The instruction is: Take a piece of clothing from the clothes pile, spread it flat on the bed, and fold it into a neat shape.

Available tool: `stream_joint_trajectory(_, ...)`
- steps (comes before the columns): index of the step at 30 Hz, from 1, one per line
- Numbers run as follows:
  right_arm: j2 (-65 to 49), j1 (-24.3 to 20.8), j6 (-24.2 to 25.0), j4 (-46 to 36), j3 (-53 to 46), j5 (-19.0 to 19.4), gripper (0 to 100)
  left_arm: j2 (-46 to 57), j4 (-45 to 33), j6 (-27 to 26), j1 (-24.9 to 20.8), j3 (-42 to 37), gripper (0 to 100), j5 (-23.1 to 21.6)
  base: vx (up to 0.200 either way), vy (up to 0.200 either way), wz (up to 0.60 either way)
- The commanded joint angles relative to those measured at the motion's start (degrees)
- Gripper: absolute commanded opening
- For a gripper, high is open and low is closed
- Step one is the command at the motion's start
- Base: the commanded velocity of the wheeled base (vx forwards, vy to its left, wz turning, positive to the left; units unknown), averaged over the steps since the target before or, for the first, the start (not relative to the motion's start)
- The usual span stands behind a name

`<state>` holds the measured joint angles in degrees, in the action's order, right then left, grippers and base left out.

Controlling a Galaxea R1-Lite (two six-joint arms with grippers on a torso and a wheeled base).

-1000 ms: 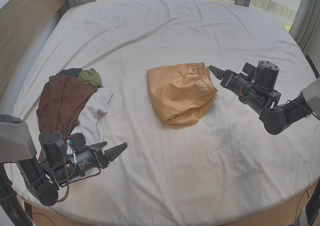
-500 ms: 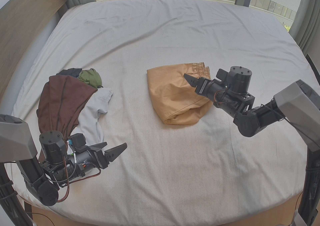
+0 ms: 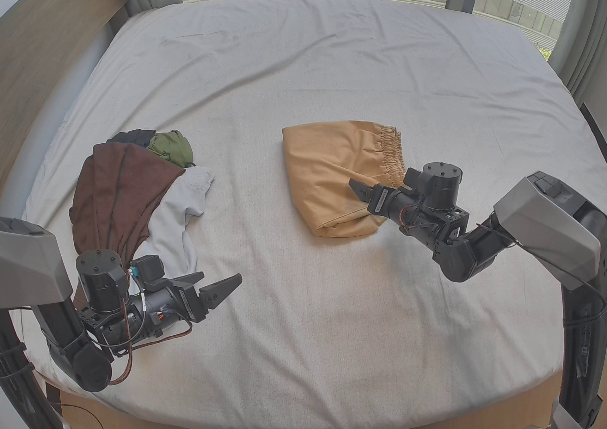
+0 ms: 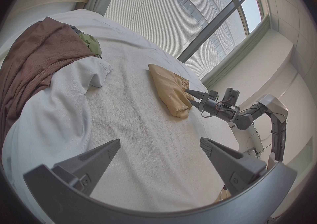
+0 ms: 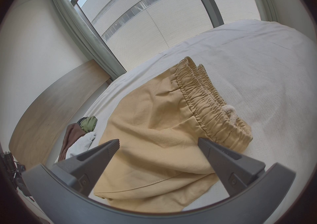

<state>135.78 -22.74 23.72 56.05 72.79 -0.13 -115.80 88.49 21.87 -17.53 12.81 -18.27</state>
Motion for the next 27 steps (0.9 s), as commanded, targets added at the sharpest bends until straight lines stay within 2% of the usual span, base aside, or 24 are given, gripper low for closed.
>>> stream_joint_trajectory(1, -3.2, -0.3, 0.0, 2.6, -3.4, -0.1, 100, 0.7, 0.0, 0.4, 0.0, 0.1, 100, 0.0, 0.000, 0.000, 0.00)
stream_joint_trajectory(4, -8.5, -0.6, 0.1, 3.5, -7.5, -0.1, 100, 3.2, 0.0, 2.0, -0.1, 0.4, 100, -0.2, 0.000, 0.000, 0.00)
stream_joint_trajectory(5, -12.6, -0.7, 0.1, 4.3, -10.0, 0.0, 100, 5.7, 0.0, 4.1, -0.7, 0.3, 100, -0.4, 0.000, 0.000, 0.00)
stream_joint_trajectory(9, -22.8, -0.7, 0.0, 6.4, -17.5, 0.1, 100, 15.7, -0.1, 10.3, -6.5, -1.3, 100, -0.5, 0.000, 0.000, 0.00)
stream_joint_trajectory(10, -22.8, -0.7, 0.0, 6.4, -17.5, 0.1, 100, 15.7, -0.1, 10.3, -6.5, -1.3, 100, -0.5, 0.000, 0.000, 0.00)
stream_joint_trajectory(12, -30.9, -0.6, -0.3, 7.9, -24.7, 0.6, 100, 24.0, -0.5, 10.9, -9.3, -2.3, 100, -0.5, 0.000, 0.000, 0.00)
stream_joint_trajectory(18, -46.8, 1.4, -1.8, 13.2, -42.0, 4.2, 100, 36.2, -0.6, 10.8, -14.5, -7.3, 100, -0.2, 0.000, 0.000, 0.00)
stream_joint_trajectory(21, -53.1, 2.6, -2.9, 15.0, -48.4, 4.6, 100, 41.8, -0.7, 10.6, -17.4, -9.7, 100, 0.0, 0.000, 0.000, 0.00)
stream_joint_trajectory(27, -62.7, 3.2, -3.2, 15.1, -57.2, 4.3, 100, 50.1, -5.5, 10.0, -17.4, -11.2, 100, 0.1, 0.000, 0.000, 0.00)
